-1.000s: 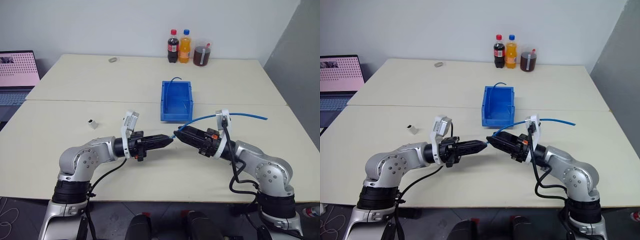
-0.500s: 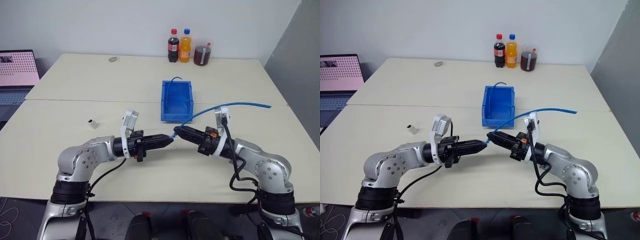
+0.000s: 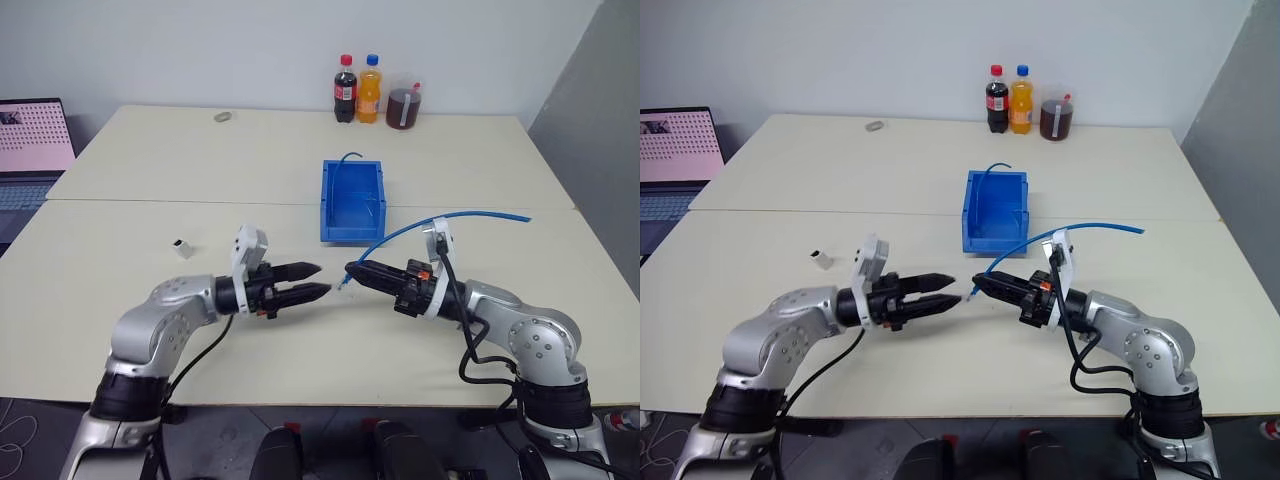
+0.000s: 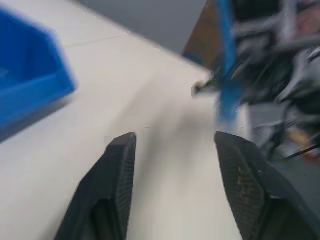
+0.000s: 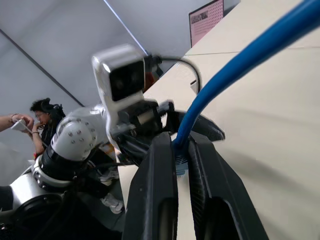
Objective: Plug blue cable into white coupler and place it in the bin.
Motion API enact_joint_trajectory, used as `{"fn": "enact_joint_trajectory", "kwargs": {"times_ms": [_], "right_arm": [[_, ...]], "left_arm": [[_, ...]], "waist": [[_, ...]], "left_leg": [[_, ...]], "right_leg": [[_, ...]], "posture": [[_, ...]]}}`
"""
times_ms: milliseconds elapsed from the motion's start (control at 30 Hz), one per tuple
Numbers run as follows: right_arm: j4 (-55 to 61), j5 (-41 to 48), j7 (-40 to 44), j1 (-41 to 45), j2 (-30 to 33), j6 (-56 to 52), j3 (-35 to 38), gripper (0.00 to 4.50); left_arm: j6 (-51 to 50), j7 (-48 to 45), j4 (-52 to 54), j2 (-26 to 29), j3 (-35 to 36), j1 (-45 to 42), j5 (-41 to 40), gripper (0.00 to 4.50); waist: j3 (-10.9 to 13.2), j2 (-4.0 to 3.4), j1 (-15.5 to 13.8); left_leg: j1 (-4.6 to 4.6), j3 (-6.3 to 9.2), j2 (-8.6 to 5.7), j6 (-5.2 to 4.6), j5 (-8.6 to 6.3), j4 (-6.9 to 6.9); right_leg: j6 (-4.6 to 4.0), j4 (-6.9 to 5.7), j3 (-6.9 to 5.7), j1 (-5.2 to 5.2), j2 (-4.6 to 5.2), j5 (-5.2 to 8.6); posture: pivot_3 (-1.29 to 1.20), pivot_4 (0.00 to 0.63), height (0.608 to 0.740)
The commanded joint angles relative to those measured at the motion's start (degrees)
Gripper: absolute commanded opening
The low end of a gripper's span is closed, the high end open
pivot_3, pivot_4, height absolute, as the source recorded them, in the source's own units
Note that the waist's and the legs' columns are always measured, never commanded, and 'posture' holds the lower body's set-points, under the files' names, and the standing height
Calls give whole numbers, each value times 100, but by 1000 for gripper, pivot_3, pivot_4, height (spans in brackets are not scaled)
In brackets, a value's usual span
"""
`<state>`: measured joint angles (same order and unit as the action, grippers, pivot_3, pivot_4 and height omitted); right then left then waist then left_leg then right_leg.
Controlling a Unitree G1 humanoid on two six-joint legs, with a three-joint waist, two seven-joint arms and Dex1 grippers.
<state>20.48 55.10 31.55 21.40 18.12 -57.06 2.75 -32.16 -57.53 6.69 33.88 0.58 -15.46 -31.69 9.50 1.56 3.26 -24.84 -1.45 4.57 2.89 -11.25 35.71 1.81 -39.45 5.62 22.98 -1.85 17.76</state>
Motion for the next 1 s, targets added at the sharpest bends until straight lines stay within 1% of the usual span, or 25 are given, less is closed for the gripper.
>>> {"fn": "enact_joint_trajectory", "kwargs": {"times_ms": [33,133,200,300,367,433,567,767,1000], "right_arm": [[122,-62,134,19,88,246,18,32],[79,-135,180,-1,140,329,-13,27],[35,-168,211,5,150,366,-32,27],[-30,-222,269,33,168,402,-69,26],[-105,-266,314,95,179,437,-107,26],[-162,-299,346,146,183,464,-129,26],[-273,-379,425,246,208,530,-178,26],[-328,-437,482,309,214,546,-176,25],[-353,-443,479,344,232,531,-157,23]], "left_arm": [[999,1199,100,-406,431,334,722,3803],[1683,2369,26,-807,688,732,1449,4416],[1864,3119,30,-1115,860,956,1772,4431],[2086,3845,38,-1383,926,1153,2227,4431],[2041,4537,41,-1687,1065,1203,2447,4431],[1965,5037,15,-1943,1201,1171,2535,4431],[1778,6330,-229,-2549,1501,798,2826,4431],[1686,7318,-760,-3001,1607,154,3035,4431],[1706,8039,-1567,-3127,1584,-651,3230,4431]], "waist": [[0,0,-19],[1,2,-56],[0,4,-59],[0,4,-59],[0,5,-59],[-1,5,-60],[-2,7,-93],[-3,9,-147],[-3,10,-154]], "left_leg": [[-2,-5,0,0,0,0],[-12,-3,0,0,0,3],[-10,-8,-1,0,0,2],[-11,-8,-1,0,0,3],[-10,-7,-1,0,0,3],[-10,-7,-1,0,0,4],[-10,-6,-3,0,0,13],[-10,-7,-8,0,0,20],[-10,-5,-10,1,1,23]], "right_leg": [[0,-3,5,6,3,0],[3,-3,2,13,4,-2],[4,-4,8,12,4,-3],[4,-6,8,13,4,-4],[4,-8,6,13,4,-4],[5,-11,6,13,4,-5],[12,-16,6,12,3,-9],[20,-22,9,11,2,-14],[23,-24,8,9,1,-15]], "posture": [[0,150,740],[0,150,740],[0,150,740],[0,150,740],[0,150,740],[0,150,740],[0,150,740],[0,150,740],[0,150,740]]}}
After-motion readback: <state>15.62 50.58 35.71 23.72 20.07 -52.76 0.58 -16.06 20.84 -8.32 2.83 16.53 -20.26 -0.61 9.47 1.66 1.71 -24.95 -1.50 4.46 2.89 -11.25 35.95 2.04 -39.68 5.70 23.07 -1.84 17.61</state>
